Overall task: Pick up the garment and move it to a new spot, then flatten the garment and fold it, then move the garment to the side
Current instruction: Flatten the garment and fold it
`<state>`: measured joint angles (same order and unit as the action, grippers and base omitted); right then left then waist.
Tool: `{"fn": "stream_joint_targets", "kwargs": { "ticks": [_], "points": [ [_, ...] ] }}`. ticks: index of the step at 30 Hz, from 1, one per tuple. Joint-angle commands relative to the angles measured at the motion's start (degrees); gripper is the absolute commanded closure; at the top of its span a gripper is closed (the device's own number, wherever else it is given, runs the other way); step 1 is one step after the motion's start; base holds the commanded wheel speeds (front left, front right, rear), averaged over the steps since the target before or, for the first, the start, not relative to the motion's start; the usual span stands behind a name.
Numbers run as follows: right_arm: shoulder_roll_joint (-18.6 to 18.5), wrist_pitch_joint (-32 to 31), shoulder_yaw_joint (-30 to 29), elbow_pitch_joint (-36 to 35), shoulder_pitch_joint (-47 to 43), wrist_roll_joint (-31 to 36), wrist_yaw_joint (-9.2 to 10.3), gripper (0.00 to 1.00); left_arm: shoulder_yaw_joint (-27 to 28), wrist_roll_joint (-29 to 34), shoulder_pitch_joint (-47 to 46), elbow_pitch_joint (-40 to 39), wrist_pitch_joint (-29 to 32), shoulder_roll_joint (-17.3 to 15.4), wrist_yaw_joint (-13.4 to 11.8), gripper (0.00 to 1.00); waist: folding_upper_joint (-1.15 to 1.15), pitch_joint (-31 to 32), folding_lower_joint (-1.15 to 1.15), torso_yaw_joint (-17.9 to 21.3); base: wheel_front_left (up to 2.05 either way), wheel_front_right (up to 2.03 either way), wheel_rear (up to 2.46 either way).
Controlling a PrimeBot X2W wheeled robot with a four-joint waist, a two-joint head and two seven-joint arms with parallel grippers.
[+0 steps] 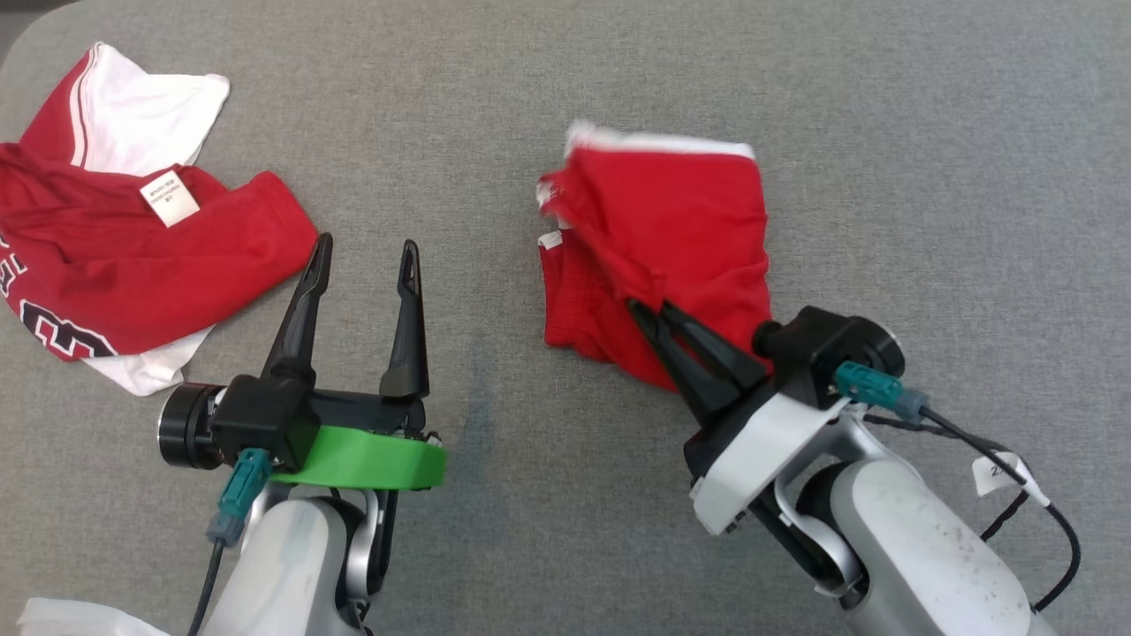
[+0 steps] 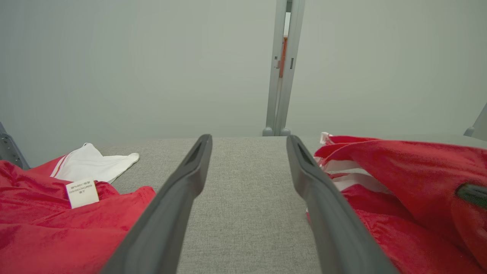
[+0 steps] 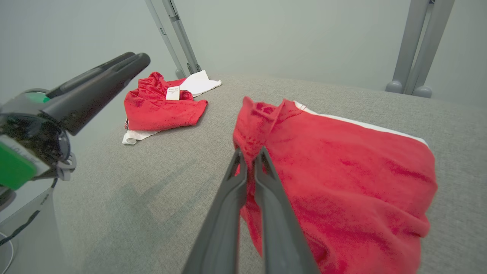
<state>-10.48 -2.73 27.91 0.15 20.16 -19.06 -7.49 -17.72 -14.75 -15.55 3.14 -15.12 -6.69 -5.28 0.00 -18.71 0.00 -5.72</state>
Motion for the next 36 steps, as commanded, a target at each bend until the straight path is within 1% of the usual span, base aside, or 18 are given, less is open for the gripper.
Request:
{"fn": "stream_joint_targets", "kwargs": {
  "ticks": [1, 4, 5, 6, 7, 12, 15, 17, 19, 24, 26, 28, 31, 36],
  "points": [
    [-0.5, -0.2, 1.1, 0.6, -0.9, -0.8, 0.00, 1.00, 0.1, -0.3, -0.8, 0.1, 0.0, 0.0, -0.3, 0.00, 0.00, -0.4, 0.00, -0.7, 0.00, 0.00, 0.00],
    [-1.0, 0.1, 3.5, 2.1, -1.9, -1.4, 0.00, 1.00, 0.3, 0.1, -0.8, 0.2, 0.0, 0.0, -0.3, 0.00, 0.00, -0.8, 0.00, -0.9, 0.00, 0.00, 0.00],
    [-1.1, 0.8, 3.7, 2.3, -1.8, -1.1, 0.00, 0.97, 0.4, 0.4, -0.8, 0.2, 0.0, -0.2, -0.4, 0.00, 0.00, -0.9, 0.00, -0.9, 0.00, 0.00, 0.00],
    [-1.1, 1.4, 4.2, 2.7, -2.1, -0.8, 0.00, 0.56, 0.6, 0.4, -0.8, 0.3, 0.0, -0.3, -0.4, 0.00, 0.00, -1.0, 0.00, -0.8, 0.00, 0.00, 0.00],
    [-1.0, 2.4, 4.4, 2.6, -2.2, -0.8, 0.00, 0.00, 0.7, 0.3, -0.7, 0.3, 0.0, -0.4, -0.4, 0.00, 0.00, -1.0, 0.00, -0.7, 0.00, 0.00, 0.00],
    [-1.0, 9.1, 4.2, 0.6, -1.8, -1.2, 0.00, 0.00, 1.5, 0.0, 0.6, 0.6, 0.0, -0.8, -0.4, 0.00, 0.00, -0.6, 0.00, 0.3, 0.00, 0.00, 0.00],
    [-0.6, 11.8, 2.3, -0.5, -2.4, -1.3, 0.00, 0.00, 2.0, 0.4, 1.2, 0.6, 0.0, -1.3, -0.6, 0.00, 0.00, 0.1, 0.00, 1.0, 0.00, 0.00, 0.00],
    [-0.4, 12.7, -0.3, -0.5, -3.3, -0.8, 0.00, 0.00, 2.3, 0.6, 1.8, 0.7, 0.0, -1.7, -0.8, 0.00, 0.00, 0.8, 0.00, 1.5, 0.00, 0.00, 0.00],
    [-0.2, 13.2, -4.6, -0.2, -4.3, -0.2, 0.00, 0.00, 2.5, 0.7, 2.5, 0.8, 0.0, -2.2, -1.1, 0.00, 0.00, 1.6, 0.00, 2.0, 0.00, 0.00, 0.00],
    [0.4, 13.9, -17.8, 0.1, -8.4, 1.4, 0.00, 0.00, 2.9, 0.9, 4.3, 0.8, 0.2, -3.3, -1.7, 0.00, 0.00, 3.6, 0.00, 3.0, 0.00, 0.00, 0.00],
    [0.6, 13.7, -22.3, 0.0, -10.3, 2.1, 0.00, 0.00, 3.1, 0.7, 5.0, 0.7, 0.3, -3.7, -1.8, 0.00, 0.00, 4.4, 0.00, 3.3, 0.00, 0.00, 0.00],
    [0.9, 13.1, -25.6, -0.3, -12.0, 2.9, 0.00, 0.00, 3.2, 0.6, 5.6, 0.7, 0.8, -4.3, -1.9, 0.00, 0.00, 5.1, 0.00, 3.6, 0.00, 0.00, 0.00],
    [1.2, 12.2, -29.2, -0.8, -14.9, 4.0, 0.00, 0.00, 3.0, 0.6, 6.9, 0.8, 1.4, -5.0, -1.7, 0.00, 0.00, 6.8, 0.00, 4.1, 0.00, 0.00, 0.00],
    [2.0, 10.8, -31.0, -2.0, -18.6, 4.8, 0.00, 0.00, 2.8, 0.3, 9.6, 0.7, 2.4, -5.8, -2.3, 0.00, 0.00, 9.9, 0.00, 5.0, 0.00, 0.00, 0.00]
  ]
}}
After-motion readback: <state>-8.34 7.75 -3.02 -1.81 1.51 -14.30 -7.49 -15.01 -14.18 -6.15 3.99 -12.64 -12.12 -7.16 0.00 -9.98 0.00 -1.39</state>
